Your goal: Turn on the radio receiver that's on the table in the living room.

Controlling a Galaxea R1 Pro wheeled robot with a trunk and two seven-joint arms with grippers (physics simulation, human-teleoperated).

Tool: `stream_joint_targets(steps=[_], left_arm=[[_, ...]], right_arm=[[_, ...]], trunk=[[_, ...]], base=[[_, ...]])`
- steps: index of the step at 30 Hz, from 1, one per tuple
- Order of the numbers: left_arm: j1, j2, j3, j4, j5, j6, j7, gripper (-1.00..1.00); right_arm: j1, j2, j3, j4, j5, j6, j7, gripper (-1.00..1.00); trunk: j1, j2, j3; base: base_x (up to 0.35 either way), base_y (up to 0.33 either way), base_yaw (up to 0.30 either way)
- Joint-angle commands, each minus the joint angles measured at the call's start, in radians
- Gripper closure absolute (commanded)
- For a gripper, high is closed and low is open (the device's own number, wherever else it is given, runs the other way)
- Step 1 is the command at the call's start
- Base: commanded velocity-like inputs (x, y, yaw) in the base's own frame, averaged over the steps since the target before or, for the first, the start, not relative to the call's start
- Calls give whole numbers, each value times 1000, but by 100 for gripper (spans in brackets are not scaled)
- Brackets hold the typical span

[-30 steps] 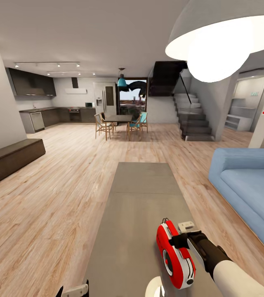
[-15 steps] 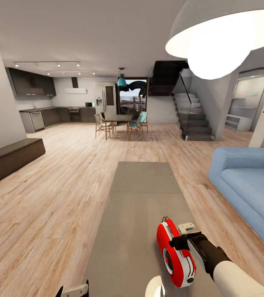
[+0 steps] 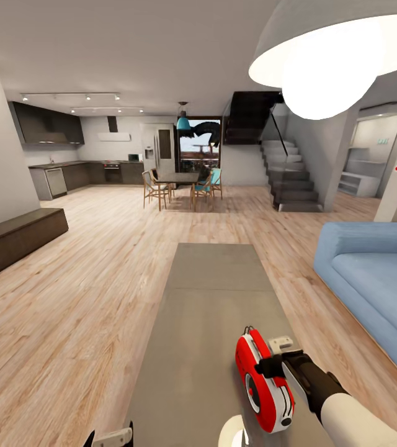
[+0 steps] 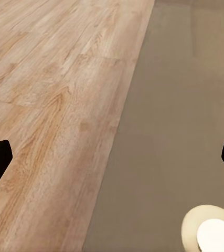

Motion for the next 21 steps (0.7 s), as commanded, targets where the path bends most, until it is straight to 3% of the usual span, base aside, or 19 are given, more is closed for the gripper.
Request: stream_joint_targets(steps=[1,6,7,21], left_arm=[[0,0,0,0,0,0,0,-100],[0,1,0,0,1,0,0,-100],[0,1,0,0,1,0,0,-100],[0,0,0,0,1,0,0,-100]], right_arm=[[0,0,0,3,0,0,0,-100],[0,0,0,14,0,0,-1,-100],[0,0,0,15,0,0,-1,100],[0,0,2,30,0,0,1,100]], trunk=[[0,0,0],[0,0,0],[0,0,0],[0,0,0]], base=[[0,0,0],[0,0,0],[0,0,0],[0,0,0]])
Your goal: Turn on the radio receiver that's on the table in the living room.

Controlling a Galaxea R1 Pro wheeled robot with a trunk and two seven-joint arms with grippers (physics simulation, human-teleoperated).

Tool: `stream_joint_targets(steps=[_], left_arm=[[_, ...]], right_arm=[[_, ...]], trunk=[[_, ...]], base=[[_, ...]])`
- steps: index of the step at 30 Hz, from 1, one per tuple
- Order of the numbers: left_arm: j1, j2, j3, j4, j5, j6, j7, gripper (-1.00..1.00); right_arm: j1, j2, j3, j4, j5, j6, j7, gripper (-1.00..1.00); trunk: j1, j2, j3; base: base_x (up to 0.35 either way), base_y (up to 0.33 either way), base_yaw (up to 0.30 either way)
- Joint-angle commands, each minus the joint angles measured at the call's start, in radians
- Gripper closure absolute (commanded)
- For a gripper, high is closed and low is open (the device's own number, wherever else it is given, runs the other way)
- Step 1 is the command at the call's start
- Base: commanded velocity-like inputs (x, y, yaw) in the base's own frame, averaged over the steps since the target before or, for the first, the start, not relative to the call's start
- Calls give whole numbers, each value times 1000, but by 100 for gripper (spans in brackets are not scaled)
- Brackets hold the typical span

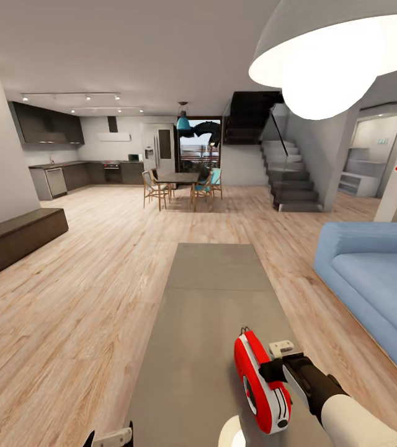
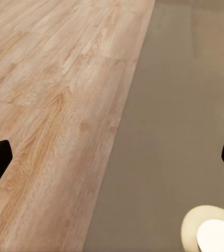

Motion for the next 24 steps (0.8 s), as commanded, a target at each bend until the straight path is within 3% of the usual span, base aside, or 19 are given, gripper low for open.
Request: stream_joint_targets(steps=[1,24], left_arm=[[1,0,0,0,0,0,0,-100],[0,13,2,0,4,0,1,-100]], right_arm=[[0,0,0,1,2,-1,0,100],[0,0,-3,1,4,-2,1,100]], trunk=[[0,0,0],[0,0,0]], base=[[0,0,0],[0,0,0]])
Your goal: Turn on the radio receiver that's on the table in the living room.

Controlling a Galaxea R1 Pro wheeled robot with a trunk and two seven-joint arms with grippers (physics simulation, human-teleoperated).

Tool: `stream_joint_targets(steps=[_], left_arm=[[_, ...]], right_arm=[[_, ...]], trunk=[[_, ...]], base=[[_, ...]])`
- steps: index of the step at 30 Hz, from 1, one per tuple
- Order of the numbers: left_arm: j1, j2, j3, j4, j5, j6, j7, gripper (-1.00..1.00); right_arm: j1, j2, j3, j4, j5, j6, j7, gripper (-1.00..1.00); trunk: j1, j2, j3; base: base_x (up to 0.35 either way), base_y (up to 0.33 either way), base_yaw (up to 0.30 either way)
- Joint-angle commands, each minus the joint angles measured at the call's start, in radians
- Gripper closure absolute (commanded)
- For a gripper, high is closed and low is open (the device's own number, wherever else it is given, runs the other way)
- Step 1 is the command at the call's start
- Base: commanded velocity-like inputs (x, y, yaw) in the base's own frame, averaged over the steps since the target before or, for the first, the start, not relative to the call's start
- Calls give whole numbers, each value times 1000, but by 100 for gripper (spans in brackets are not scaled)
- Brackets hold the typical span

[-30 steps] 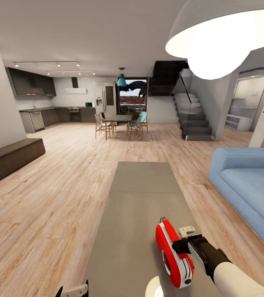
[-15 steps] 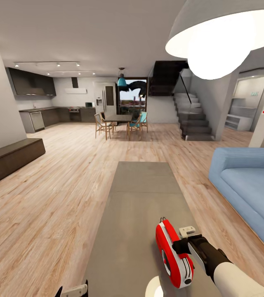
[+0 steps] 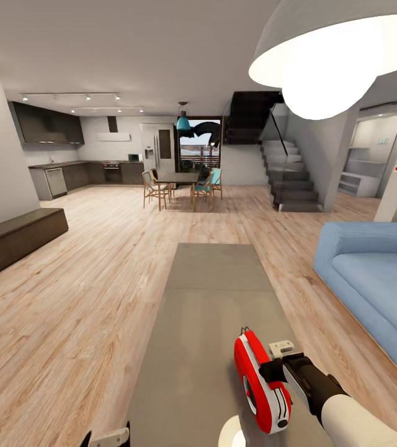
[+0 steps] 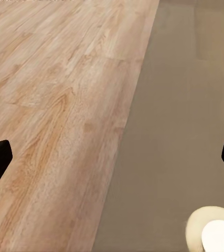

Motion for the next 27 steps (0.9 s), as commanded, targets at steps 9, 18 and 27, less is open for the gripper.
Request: stream_joint_targets(steps=[9,18,27], left_arm=[[0,8,0,-1,0,0,6,-100],[0,16,0,-2,-1,0,9,-100],[0,17,0,-2,-1,0,10,-100]], right_arm=[[0,0,0,0,2,-1,-2,100],[0,0,-2,-1,6,-5,2,100],[0,0,0,-2,8,-11,4,100]], trunk=[[-27,49,22],[-61,112,50],[-96,175,78]], base=[[0,0,0],[0,0,0],[0,0,0]])
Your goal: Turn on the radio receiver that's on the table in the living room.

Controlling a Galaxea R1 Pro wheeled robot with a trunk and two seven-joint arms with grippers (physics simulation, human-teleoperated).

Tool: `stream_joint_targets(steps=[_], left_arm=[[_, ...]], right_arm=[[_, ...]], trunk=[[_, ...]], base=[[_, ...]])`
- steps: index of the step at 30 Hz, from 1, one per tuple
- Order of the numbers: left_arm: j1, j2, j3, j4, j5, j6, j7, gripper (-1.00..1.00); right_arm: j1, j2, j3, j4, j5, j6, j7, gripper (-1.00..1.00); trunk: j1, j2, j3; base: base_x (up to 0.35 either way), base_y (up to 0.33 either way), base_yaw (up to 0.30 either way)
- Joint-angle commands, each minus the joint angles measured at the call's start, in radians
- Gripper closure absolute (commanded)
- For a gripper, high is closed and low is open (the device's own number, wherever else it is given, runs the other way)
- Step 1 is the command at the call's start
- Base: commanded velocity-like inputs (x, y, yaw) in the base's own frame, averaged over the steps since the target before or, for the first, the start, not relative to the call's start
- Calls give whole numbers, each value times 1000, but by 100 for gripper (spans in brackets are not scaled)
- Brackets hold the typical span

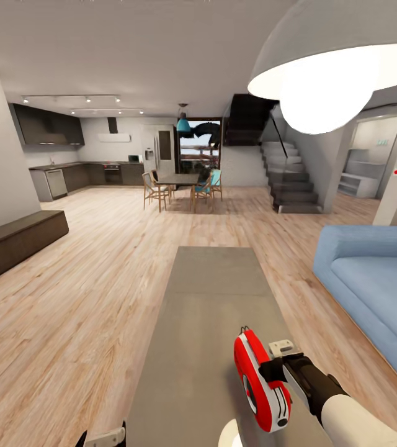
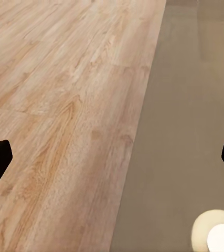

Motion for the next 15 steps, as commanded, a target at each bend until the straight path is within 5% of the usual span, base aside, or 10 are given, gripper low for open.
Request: stream_joint_targets(steps=[1,15], left_arm=[[0,0,0,0,0,0,0,-100],[0,0,0,0,-1,1,0,-100]], right_arm=[[0,0,0,0,-1,0,0,100],[0,0,1,0,0,-1,-1,100]], trunk=[[-4,7,3],[-58,105,47]], base=[[0,0,0],[0,0,0]])
